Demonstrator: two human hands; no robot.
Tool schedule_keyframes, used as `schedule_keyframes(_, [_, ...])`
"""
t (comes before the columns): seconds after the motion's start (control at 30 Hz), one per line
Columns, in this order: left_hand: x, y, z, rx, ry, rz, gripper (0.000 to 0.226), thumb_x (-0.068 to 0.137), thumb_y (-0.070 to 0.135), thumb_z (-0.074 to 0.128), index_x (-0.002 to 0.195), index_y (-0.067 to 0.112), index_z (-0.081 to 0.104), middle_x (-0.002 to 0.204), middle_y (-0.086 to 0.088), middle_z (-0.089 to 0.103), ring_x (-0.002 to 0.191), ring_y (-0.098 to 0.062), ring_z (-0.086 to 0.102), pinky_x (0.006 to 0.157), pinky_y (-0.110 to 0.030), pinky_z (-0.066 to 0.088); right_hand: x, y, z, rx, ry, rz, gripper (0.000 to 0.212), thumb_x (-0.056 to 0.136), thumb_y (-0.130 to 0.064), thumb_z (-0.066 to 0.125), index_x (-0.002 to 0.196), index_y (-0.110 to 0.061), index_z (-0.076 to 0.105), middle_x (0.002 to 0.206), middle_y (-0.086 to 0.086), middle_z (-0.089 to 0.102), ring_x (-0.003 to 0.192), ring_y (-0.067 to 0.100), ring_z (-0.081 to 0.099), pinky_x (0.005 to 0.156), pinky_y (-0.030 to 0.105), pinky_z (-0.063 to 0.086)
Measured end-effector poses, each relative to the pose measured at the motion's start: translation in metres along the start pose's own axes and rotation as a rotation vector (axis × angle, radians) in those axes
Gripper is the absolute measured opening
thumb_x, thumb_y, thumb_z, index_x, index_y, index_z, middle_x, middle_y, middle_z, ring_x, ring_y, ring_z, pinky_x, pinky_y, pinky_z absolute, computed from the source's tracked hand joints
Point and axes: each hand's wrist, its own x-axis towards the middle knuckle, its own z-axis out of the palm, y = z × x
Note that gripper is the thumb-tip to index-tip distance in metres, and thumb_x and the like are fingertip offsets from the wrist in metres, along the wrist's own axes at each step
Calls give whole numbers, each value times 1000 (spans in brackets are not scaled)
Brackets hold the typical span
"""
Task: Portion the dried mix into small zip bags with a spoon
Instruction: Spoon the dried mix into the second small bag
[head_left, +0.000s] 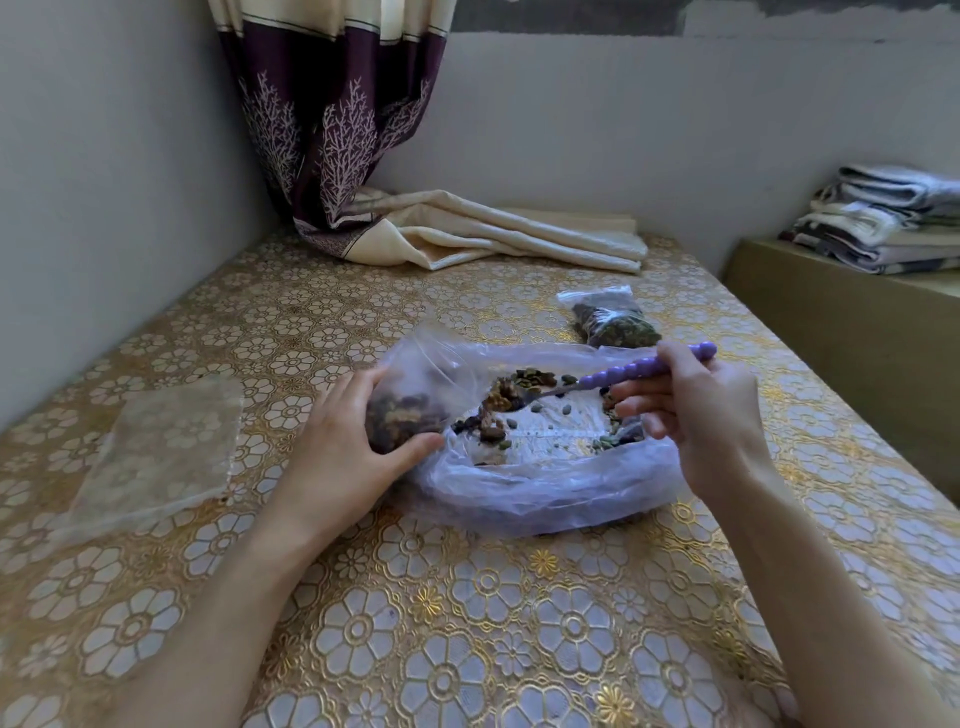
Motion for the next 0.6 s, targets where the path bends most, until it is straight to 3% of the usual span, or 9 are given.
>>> schedule_keyframes(0.1, [0, 1, 1, 50, 9, 3, 65, 70, 42, 73, 125, 20, 47, 108, 11, 44, 109, -15, 43, 87, -27, 33, 1, -4, -2, 82, 59, -66, 38, 96, -11, 43, 62, -5, 58, 53, 10, 66, 39, 15, 58, 32, 15, 32])
schedule_keyframes(0.33, [1, 0, 2, 80, 3, -3, 61, 70, 47, 70, 122, 22, 51, 106, 7, 47, 107, -17, 45, 93, -38, 39, -1, -9, 4, 135, 65, -204, 33, 98, -19, 45, 72, -3, 57, 63, 13, 69, 42, 16, 59, 33, 16, 31])
schedule_keyframes(0.6, [2, 0, 3, 50, -8, -9, 64, 68, 49, 69, 122, 22, 48, 106, 9, 46, 107, -16, 44, 94, -40, 39, -28, -8, 36, 131, -214, -290, 35, 98, -17, 44, 88, 13, 58, 68, 12, 71, 50, 22, 66, 37, 21, 44])
